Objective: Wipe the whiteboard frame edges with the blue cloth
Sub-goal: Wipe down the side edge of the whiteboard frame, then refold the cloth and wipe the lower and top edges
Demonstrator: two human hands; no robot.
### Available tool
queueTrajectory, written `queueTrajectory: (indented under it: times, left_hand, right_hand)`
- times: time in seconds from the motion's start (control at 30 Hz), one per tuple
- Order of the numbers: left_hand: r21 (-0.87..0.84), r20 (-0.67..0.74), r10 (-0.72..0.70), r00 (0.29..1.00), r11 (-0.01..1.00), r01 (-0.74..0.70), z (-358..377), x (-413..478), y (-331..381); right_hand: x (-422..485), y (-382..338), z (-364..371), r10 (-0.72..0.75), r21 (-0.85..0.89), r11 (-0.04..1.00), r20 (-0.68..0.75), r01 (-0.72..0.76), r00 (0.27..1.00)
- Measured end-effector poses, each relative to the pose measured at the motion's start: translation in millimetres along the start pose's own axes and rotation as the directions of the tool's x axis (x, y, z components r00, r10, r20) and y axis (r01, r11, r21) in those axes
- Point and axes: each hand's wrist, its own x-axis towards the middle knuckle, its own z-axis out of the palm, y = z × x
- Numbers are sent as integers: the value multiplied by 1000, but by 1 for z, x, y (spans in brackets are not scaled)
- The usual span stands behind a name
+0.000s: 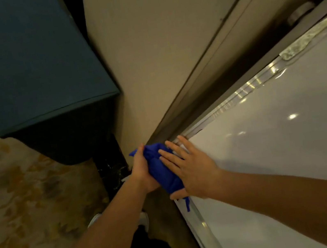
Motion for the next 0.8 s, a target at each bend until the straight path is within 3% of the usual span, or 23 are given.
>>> queueTrajectory:
  times: [0.1, 0.17, 0.27, 0.37, 0.43, 0.5, 0.63, 0.7, 0.8]
  left_hand:
    - [112, -93, -25, 995, 993, 35, 9, -4, 19]
    - [144, -81, 0, 997, 989, 12, 13, -13, 30]
    - [267, 4, 143, 990, 954, -139, 21, -26, 46]
    - [439, 54, 288, 956, 853, -282, 35, -35, 55]
    - [525, 77, 377, 923, 771, -359, 45, -35, 59]
    - [537, 98, 361, 928, 766, -354, 51, -37, 63]
    - [477, 176, 11, 984, 874, -95, 38, -45, 73]
    - [499, 258, -106, 960, 866, -39, 27, -49, 82]
    - [544, 394, -179, 902, 836, -72, 21, -56, 94]
  right_hand:
    - [5, -7, -15, 69, 31, 997, 52, -70, 996]
    - [6, -6, -28, 94, 5, 996, 62, -94, 994]
    - [4, 7, -42, 157, -44, 987, 66, -155, 985]
    - [5, 23, -57, 267, -29, 964, 37, -266, 963]
    - [7, 25, -63, 325, 74, 944, -37, -321, 945]
    - [8, 18, -64, 328, 312, 908, -114, -280, 938]
    - [1, 12, -78, 355, 760, 639, -154, -119, 922]
    - [-6, 25, -93, 340, 905, 419, -81, -74, 937]
    - [-16, 43, -115, 343, 995, 56, 56, -80, 937]
